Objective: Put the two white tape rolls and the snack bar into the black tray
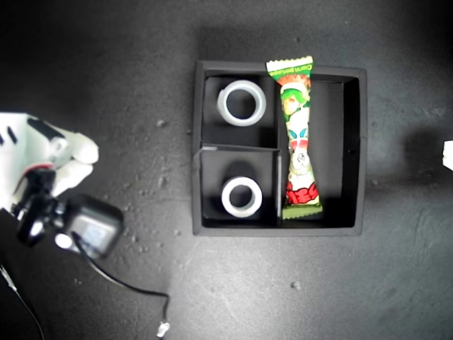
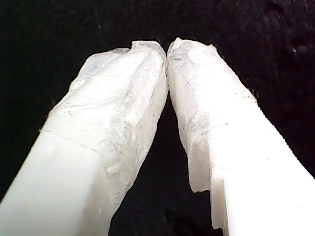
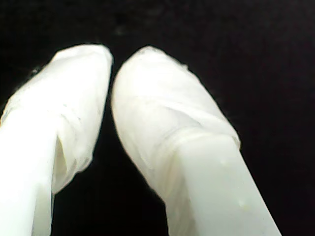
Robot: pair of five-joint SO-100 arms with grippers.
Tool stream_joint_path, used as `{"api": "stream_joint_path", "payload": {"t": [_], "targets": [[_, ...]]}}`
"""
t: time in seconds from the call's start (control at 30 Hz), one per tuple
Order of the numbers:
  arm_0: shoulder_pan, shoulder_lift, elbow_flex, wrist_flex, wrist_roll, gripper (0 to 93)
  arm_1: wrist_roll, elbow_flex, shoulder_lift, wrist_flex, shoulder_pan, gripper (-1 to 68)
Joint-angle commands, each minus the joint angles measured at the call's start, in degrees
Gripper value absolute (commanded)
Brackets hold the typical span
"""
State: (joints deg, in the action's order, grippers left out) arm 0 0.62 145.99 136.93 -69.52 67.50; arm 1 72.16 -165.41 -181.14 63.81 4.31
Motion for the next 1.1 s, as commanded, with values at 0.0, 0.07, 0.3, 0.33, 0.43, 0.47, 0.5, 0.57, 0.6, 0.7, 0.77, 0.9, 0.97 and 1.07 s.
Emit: {"api": "stream_joint_path", "payload": {"t": [0.0,0.07,0.3,0.33,0.43,0.47,0.5,0.57,0.6,0.7,0.77,0.9,0.97,1.07], "targets": [[-1.1,16.5,12.7,3.1,1.5,0.0,-1.5,-2.4,-3.3,0.1,0.5,-0.4],[-1.7,22.1,17.8,3.3,2.3,0.0,-2.7,-4.9,-8.2,1.1,0.8,-0.5],[-2.7,39.7,30.1,0.4,3.8,0.0,-6.2,-12.4,-10.8,0.8,0.9,-0.5],[-2.9,43.4,31.7,-1.2,3.8,0.0,-7.1,-13.5,-10.8,1.1,1.1,-0.5],[-3.4,48.1,34.5,-4.6,4.0,0.0,-10.5,-13.5,-10.8,0.1,0.4,-0.3],[-3.6,48.1,35.3,-4.7,3.9,0.0,-10.8,-13.6,-10.8,0.0,0.4,-0.3],[-3.8,48.1,36.3,-4.6,3.7,0.0,-10.8,-13.6,-10.8,0.3,0.6,-0.1],[-3.8,48.1,39.4,-4.0,4.6,0.0,-9.1,-13.6,-10.8,1.5,1.2,0.0],[-4.0,48.1,41.7,-3.3,5.8,0.0,-9.1,-13.6,-10.8,1.5,1.2,0.0],[-3.3,48.1,42.9,-4.9,8.9,1.7,-15.1,-13.6,-10.8,3.5,2.3,0.0],[-2.7,48.1,42.9,-5.7,6.7,1.7,-16.1,-13.6,-10.8,5.1,1.8,0.0],[-2.0,48.1,42.9,-9.1,4.0,1.8,-17.3,-13.6,-10.8,7.4,1.9,0.0],[-2.0,48.1,42.9,-9.2,3.9,1.8,-15.5,-13.6,-10.8,10.0,4.0,0.0],[-2.3,48.1,42.9,-10.0,5.3,1.7,-11.2,-13.6,-10.8,13.0,5.2,0.0]]}}
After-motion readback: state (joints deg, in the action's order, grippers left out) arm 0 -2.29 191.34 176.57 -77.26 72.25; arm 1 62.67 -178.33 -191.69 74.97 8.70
